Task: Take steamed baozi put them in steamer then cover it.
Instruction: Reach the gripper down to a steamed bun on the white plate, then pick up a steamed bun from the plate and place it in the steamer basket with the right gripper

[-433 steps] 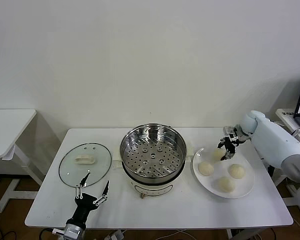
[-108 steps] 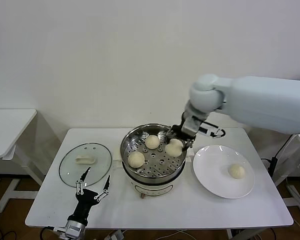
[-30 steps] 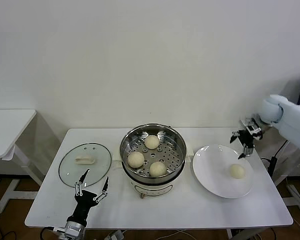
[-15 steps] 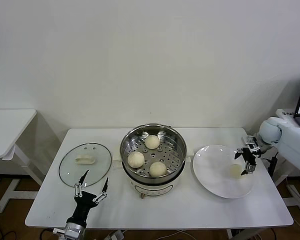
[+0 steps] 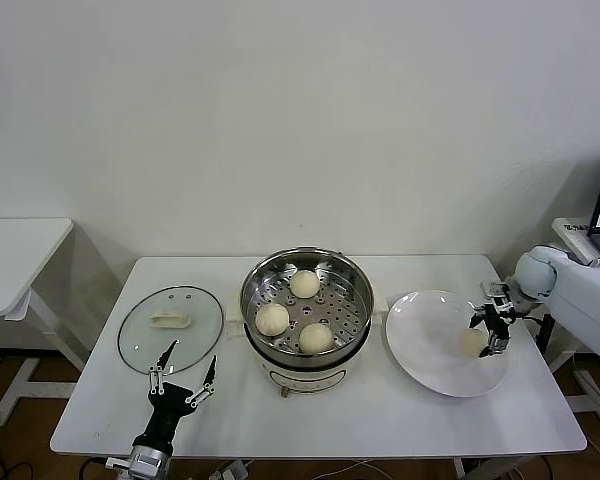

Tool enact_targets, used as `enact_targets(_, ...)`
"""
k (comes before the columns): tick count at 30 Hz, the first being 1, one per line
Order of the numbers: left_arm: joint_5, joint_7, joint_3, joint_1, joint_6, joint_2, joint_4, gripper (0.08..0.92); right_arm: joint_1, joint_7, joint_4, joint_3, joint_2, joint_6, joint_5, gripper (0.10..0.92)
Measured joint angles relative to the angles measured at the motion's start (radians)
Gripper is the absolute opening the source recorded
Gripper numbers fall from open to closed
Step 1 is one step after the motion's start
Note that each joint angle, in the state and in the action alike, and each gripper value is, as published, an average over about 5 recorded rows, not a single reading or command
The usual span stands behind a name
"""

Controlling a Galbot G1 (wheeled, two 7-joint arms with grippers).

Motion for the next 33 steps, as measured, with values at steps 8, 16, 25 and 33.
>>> enact_targets(8, -0.001, -0.001, 0.001, -0.004, -0.001, 0.003, 0.000, 0.823, 0.015, -0.013, 0.007, -0.007, -0.007, -0.007, 0.018, 0.638)
enact_targets(16, -0.003, 0.000, 0.008, -0.011, 0.000, 0.007, -0.010, 0.823, 0.138, -0.092, 0.068, -0.054, -0.011, -0.020, 0.048, 0.647)
enact_targets(25, -0.011, 0.003, 0.013, -0.019, -0.005, 0.015, -0.018, 0.823, 0.423, -0.184, 0.201, -0.225, 0.042, -0.066, 0.191, 0.633)
enact_targets(33, -0.016, 0.002, 0.022, -0.021, -0.011, 0.018, -0.020, 0.823, 0.623, -0.186, 0.326, -0.364, 0.156, -0.130, 0.371, 0.623)
